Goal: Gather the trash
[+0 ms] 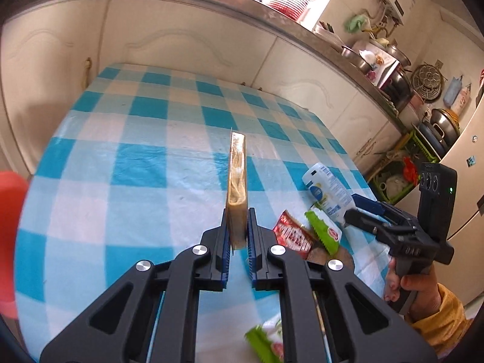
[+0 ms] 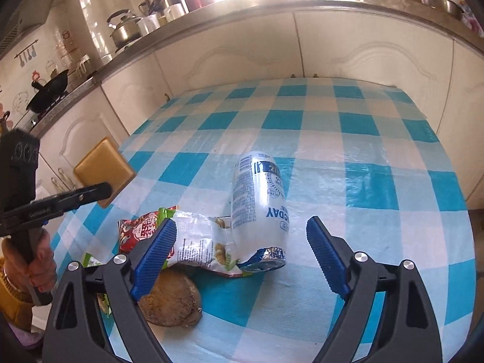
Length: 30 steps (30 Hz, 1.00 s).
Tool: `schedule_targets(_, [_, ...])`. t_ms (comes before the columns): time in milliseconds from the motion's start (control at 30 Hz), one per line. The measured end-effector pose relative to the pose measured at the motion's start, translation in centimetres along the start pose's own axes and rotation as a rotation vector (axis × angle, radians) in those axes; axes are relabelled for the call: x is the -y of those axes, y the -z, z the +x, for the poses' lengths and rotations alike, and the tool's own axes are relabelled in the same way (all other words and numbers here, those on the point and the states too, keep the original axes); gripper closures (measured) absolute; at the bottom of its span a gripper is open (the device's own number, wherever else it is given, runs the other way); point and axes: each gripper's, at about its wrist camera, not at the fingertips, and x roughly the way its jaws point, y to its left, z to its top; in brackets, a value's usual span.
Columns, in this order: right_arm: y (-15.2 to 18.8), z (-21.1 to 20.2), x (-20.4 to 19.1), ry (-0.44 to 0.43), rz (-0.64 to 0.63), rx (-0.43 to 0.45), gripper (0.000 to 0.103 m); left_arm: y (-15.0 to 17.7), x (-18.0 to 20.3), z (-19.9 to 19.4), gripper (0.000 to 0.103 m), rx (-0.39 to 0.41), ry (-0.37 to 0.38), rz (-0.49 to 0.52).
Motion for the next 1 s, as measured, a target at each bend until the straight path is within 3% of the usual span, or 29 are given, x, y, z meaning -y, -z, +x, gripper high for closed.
schedule_targets(167, [-0.3,-0.9,0.1,-0.012,0.02,0.035,0.015,1.1,-1.0,-1.9,0.092,0.011,-0.01,-0.025])
schedule_targets(400, [-1.1,0.5,0.3,0.072,0.005,0.0,0.015,2.2,-1.5,-3.5,0.092,0.024,-0.02,-0.041])
schedule_targets(433, [-1.2,1.0,0.6,0.097,0.01,-0.011,0.017,2.3,-1.6,-3.9,0.092,0.03,-0.023,-0.042])
schedule_targets(500, [-1.0,1.6,1.3,0.096,0.042,-0.031,0.038,2.5,-1.8,-4.4,0.092,0.038,-0.03,-0.045])
schedule_targets(667, [-0.7,1.9,2.5,0.071,0.106,-0.05,0.058,3.0,-2.5,-5.8,0.092,0.056,-0.049,-0.058])
schedule_targets(1000, [-1.0,0.1,1.6,0.1,0.134,-0.005,0.058,4.4,-5.1,-8.1,0.092,0.08,-0.087,-0.106])
